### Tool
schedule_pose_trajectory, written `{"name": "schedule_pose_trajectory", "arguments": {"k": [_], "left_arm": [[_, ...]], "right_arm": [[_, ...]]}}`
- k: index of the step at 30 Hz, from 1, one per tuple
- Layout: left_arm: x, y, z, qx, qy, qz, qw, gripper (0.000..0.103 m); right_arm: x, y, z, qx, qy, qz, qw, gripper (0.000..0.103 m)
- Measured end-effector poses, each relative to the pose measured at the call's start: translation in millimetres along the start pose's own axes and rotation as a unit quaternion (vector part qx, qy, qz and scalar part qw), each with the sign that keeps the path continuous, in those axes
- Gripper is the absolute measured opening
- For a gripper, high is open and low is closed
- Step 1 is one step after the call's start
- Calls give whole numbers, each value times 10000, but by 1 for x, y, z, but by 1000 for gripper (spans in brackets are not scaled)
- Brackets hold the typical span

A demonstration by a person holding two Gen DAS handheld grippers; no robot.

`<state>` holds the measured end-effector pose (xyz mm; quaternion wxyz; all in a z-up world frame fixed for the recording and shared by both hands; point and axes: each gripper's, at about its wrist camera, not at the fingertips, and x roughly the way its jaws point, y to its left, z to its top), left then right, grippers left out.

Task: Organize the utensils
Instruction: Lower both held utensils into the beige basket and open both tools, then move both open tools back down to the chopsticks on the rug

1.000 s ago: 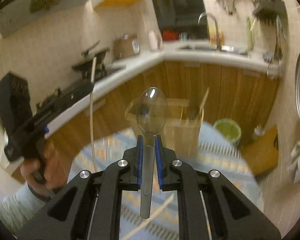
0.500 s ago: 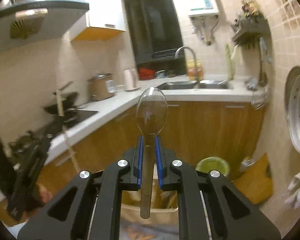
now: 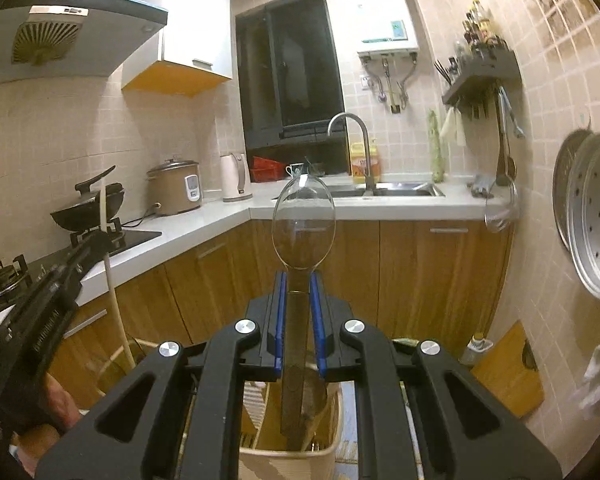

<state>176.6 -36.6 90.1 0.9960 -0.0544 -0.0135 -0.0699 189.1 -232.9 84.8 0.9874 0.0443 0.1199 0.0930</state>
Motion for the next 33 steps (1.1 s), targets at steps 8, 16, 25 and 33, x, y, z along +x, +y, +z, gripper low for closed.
{"name": "schedule_pose_trajectory", "arguments": {"k": [8, 16, 25, 33], "left_arm": [[-24, 20, 15, -301, 201, -236, 9991, 36], [-85, 43, 57, -304, 266, -521, 9978, 43], [-134, 64, 87, -345, 1325, -966, 9859, 43], [-134, 65, 41, 19, 2942, -1308, 9467, 43]], "right_arm": [[-31, 8, -10, -346, 395, 170, 9985, 22], [-98, 2, 2, -219, 706, 383, 9965, 42], [-141, 8, -2, 328, 1977, 390, 9789, 42], [-134, 19, -52, 554, 3366, 331, 9394, 42]]}}
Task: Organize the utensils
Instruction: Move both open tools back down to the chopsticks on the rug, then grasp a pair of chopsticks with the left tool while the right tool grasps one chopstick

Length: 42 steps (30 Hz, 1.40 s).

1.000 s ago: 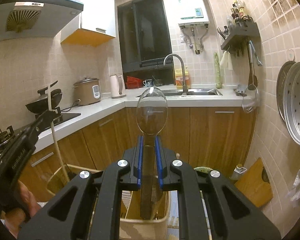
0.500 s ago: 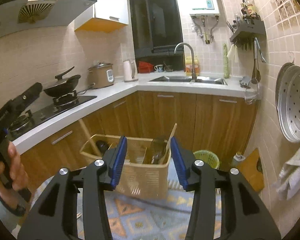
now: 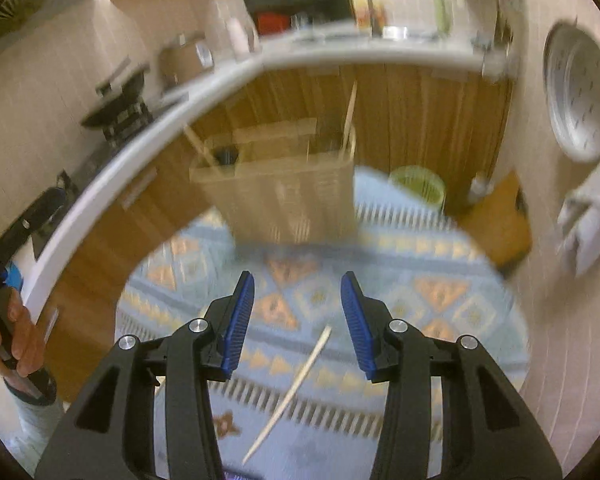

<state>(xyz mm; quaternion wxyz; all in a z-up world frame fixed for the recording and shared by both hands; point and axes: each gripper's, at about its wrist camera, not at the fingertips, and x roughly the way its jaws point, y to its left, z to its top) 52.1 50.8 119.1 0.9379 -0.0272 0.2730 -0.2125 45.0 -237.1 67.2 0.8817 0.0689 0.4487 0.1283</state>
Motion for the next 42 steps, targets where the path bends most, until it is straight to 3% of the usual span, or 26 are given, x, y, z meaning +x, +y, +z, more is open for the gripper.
{"name": "schedule_pose_trajectory", "arguments": {"k": [6, 12, 16, 20, 25, 29, 32, 34, 36, 39, 42], "left_arm": [[27, 17, -41, 42, 797, 23, 9968, 43], [45, 31, -68, 137, 1311, -48, 9913, 43], [58, 34, -83, 50, 1509, -83, 9885, 43], [76, 25, -100, 283, 1918, -112, 9810, 43], [75, 11, -104, 642, 1859, -6, 9805, 43], [80, 3, -110, 938, 2042, 89, 9744, 43], [85, -3, -120, 1172, 2224, 139, 9678, 43], [92, -5, -126, 1209, 2489, 4, 9610, 43], [104, -7, -134, 1211, 2867, -139, 9502, 43], [117, -7, -140, 1243, 3177, -64, 9400, 43], [122, -7, -139, 1250, 3307, -50, 9354, 42]], "right_arm": [[54, 5, -30, 164, 1171, -54, 9930, 42], [78, 10, -41, 220, 1606, -296, 9863, 42], [97, 1, -49, 634, 1952, -333, 9781, 42], [111, -2, -57, 742, 2055, -351, 9752, 38], [123, 11, -61, 624, 2108, -301, 9751, 25], [131, 22, -66, 435, 2034, -661, 9759, 20], [136, 31, -70, 372, 2024, -733, 9758, 17], [138, 35, -71, 283, 2035, -695, 9762, 7], [139, 37, -72, 226, 2036, -673, 9765, 7], [139, 36, -67, 137, 1966, -566, 9787, 4], [134, 32, -57, -8, 1783, -603, 9821, 4]]}}
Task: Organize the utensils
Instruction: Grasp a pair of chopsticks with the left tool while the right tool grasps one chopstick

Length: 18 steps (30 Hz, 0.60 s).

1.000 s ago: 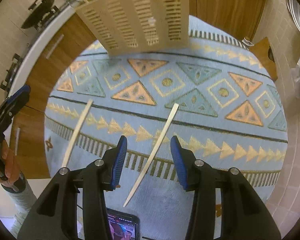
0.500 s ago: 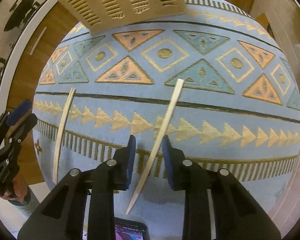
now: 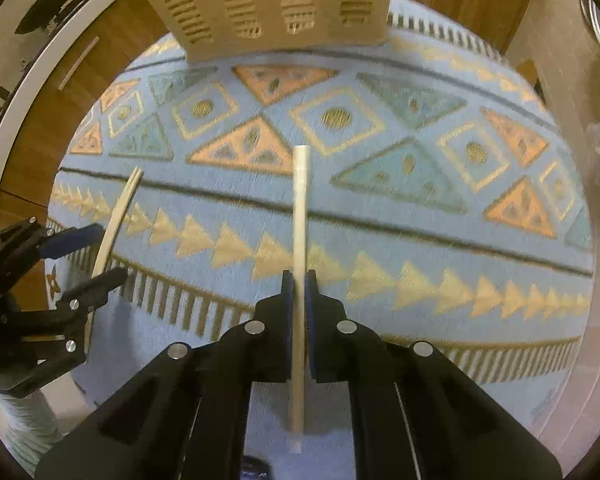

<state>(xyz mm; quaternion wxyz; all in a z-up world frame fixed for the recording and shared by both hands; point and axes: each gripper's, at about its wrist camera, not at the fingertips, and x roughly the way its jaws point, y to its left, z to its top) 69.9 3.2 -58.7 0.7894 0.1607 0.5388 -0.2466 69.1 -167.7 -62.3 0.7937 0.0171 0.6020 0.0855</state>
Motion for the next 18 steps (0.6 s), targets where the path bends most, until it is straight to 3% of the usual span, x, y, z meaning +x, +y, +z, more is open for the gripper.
{"name": "schedule_pose_trajectory", "arguments": {"k": [3, 5, 9, 13, 18], "left_arm": [[1, 1, 5, 26, 146, 134, 9998, 28], [1, 3, 7, 46, 180, 241, 9995, 12], [-1, 7, 8, -272, -76, 223, 9994, 10], [-12, 15, 12, -846, -549, -104, 9948, 10], [-13, 20, 23, -1286, -676, -134, 9893, 10]], "right_arm": [[-2, -6, 8, -46, -17, 65, 10000, 4], [-2, -11, 10, -94, 44, 100, 9999, 4], [-6, -24, 7, -158, 45, 93, 9998, 4], [-11, -40, 2, -194, 23, -15, 9998, 4], [-6, -53, -1, -222, 186, -107, 9995, 4]]}}
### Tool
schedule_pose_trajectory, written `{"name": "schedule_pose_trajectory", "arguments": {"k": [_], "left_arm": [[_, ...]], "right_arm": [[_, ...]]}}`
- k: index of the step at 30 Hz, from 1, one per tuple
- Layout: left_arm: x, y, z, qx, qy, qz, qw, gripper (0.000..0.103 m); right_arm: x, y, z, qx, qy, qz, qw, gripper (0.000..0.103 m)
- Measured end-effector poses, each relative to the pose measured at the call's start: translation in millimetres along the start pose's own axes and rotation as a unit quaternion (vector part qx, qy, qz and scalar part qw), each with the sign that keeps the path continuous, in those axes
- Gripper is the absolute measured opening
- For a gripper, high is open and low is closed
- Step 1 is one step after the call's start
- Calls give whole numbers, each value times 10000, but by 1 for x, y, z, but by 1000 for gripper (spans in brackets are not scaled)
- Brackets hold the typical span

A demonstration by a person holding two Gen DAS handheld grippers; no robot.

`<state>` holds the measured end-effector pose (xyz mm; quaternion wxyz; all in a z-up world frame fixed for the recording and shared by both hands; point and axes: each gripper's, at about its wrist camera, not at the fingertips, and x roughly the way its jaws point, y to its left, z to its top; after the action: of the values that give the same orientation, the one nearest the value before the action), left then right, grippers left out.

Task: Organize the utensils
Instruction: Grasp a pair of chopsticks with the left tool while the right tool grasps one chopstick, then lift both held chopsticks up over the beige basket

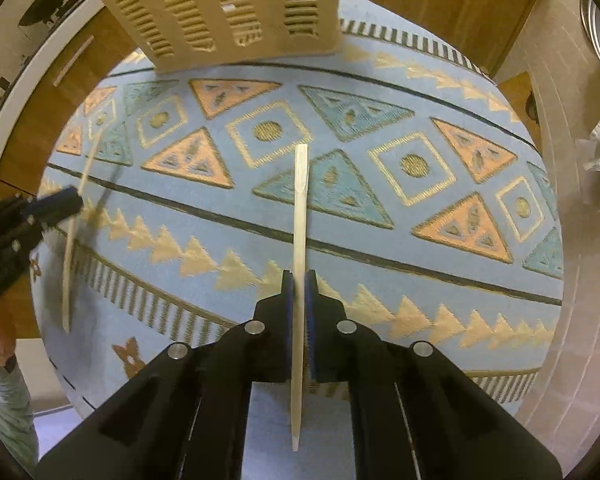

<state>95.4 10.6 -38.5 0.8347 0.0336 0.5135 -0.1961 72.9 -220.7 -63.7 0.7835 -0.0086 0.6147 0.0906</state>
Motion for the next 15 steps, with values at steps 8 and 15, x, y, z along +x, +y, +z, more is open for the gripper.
{"name": "schedule_pose_trajectory", "arguments": {"k": [8, 15], "left_arm": [[5, 5, 5, -185, 47, -105, 9998, 10], [4, -2, 2, -51, -76, -117, 9999, 10]], "right_arm": [[4, -18, -3, 202, 231, 359, 9989, 7], [1, -14, -6, 140, 159, 69, 9998, 7]]}}
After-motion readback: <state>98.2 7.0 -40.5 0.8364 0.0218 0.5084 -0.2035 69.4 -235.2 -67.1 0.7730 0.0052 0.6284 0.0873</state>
